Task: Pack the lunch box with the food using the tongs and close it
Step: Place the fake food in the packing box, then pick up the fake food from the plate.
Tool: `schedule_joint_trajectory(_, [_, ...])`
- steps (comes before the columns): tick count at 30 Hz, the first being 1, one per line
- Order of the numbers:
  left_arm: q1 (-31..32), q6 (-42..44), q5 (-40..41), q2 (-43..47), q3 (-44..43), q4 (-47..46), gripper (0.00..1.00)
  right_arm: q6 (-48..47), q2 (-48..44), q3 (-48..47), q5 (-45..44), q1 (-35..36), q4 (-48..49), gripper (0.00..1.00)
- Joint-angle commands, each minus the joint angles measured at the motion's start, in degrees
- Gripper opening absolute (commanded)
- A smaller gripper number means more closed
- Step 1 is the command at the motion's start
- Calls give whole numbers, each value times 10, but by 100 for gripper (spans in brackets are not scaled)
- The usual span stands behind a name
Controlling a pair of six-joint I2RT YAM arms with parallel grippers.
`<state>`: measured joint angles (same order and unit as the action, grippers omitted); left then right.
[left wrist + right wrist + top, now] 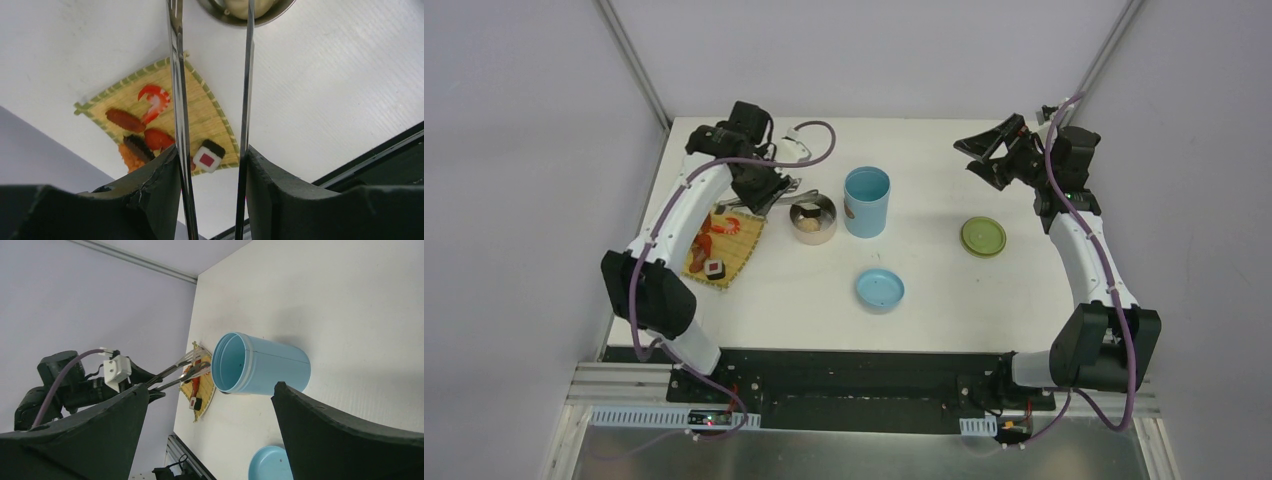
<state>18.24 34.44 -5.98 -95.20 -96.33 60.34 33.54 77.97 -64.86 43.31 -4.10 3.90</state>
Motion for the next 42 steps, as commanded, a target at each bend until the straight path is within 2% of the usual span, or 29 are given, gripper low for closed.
schedule_joint_trajectory(1, [-47,-25,-28,80,-21,69,46,-8,-15,-9,5,-4,8,99])
schedule_joint_trajectory(9, [-167,-39,-40,207,101,132,47,-8,-20,1,15,-3,8,99])
schedule_joint_trajectory(15, [-217,-60,1,291,207,162,47,-8,-21,4,21,-2,4,99])
schedule_joint_trajectory(21, [-233,-118,76,344,264,176,47,-12,-19,3,23,2,0,99])
schedule_joint_trajectory(27, [-263,-138,101,343,277,180,47,-12,-16,2,25,5,1,99])
schedule_joint_trajectory(42, [-266,-160,67,257,247,153,50,-11,-16,3,20,5,3,99])
